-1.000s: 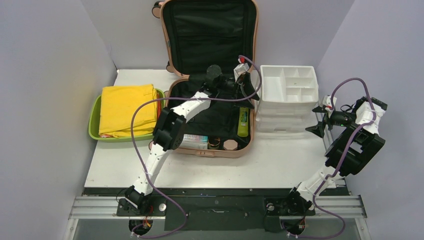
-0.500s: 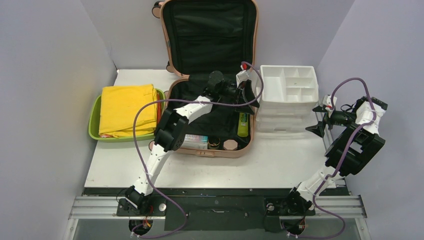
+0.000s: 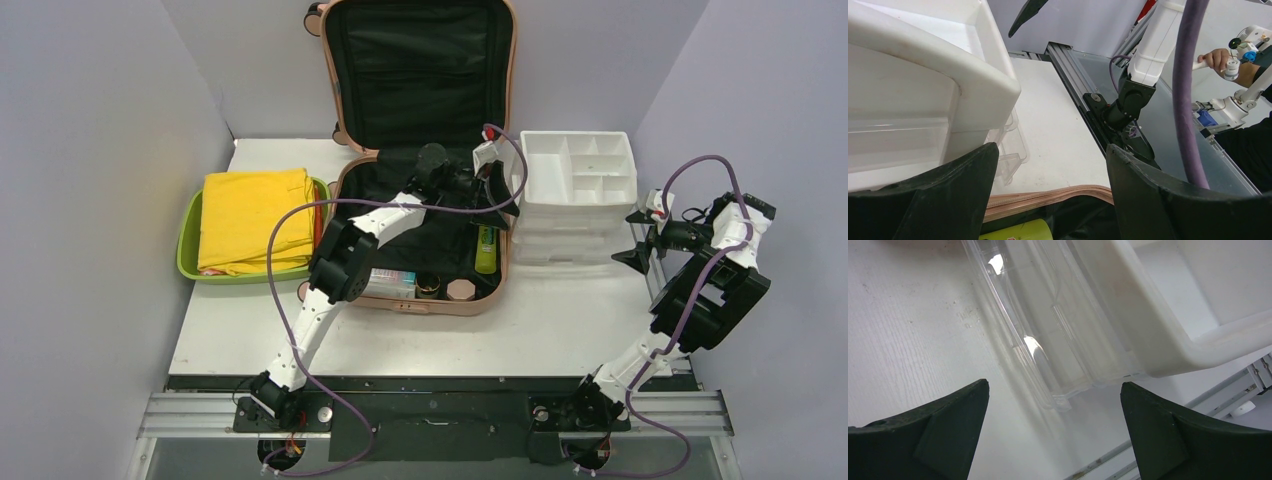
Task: Open, take out, and arrange the luggage
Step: Open the drawer in the storage box.
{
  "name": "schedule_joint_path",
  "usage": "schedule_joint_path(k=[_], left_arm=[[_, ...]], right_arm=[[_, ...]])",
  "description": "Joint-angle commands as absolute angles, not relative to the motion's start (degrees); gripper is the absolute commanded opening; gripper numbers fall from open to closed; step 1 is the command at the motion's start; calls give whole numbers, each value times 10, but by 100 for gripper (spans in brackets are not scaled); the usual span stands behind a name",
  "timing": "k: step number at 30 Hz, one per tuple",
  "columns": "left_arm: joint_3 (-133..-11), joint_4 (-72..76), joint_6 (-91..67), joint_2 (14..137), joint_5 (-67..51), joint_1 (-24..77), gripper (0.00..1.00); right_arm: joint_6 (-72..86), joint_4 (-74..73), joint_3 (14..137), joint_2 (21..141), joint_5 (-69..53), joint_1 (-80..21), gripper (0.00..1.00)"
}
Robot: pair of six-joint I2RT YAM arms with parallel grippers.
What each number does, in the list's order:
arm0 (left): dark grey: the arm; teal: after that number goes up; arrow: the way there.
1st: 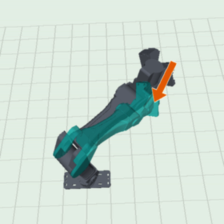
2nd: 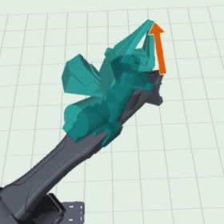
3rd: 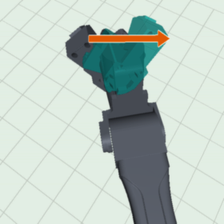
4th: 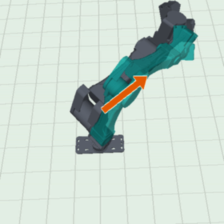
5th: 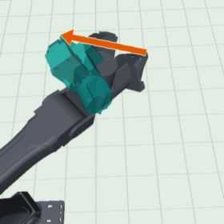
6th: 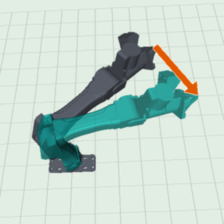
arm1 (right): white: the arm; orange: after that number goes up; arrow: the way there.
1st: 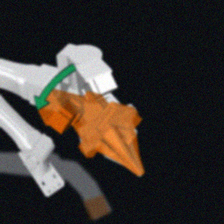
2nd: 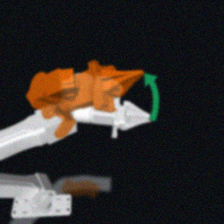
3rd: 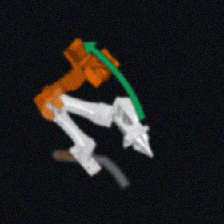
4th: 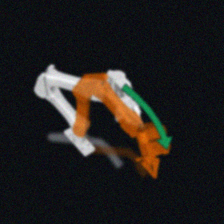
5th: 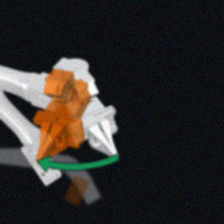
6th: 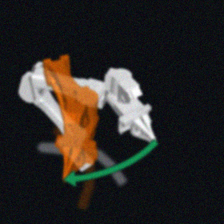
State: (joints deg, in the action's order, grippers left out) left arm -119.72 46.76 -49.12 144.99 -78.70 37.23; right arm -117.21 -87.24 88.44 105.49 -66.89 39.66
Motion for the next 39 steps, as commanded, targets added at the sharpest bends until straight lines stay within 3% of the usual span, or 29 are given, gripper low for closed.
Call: schedule_joint_path(k=[1,20,39], left_arm=[[-1194,512,-508,1440,-796,388,75],[-1152,543,-526,1409,-804,397,75],[-1202,536,-529,1420,-796,398,75]], right_arm=[[-1412,-900,897,1026,-711,387,100],[-1419,-899,854,971,-696,393,100],[-1408,-899,857,969,-711,369,100]])
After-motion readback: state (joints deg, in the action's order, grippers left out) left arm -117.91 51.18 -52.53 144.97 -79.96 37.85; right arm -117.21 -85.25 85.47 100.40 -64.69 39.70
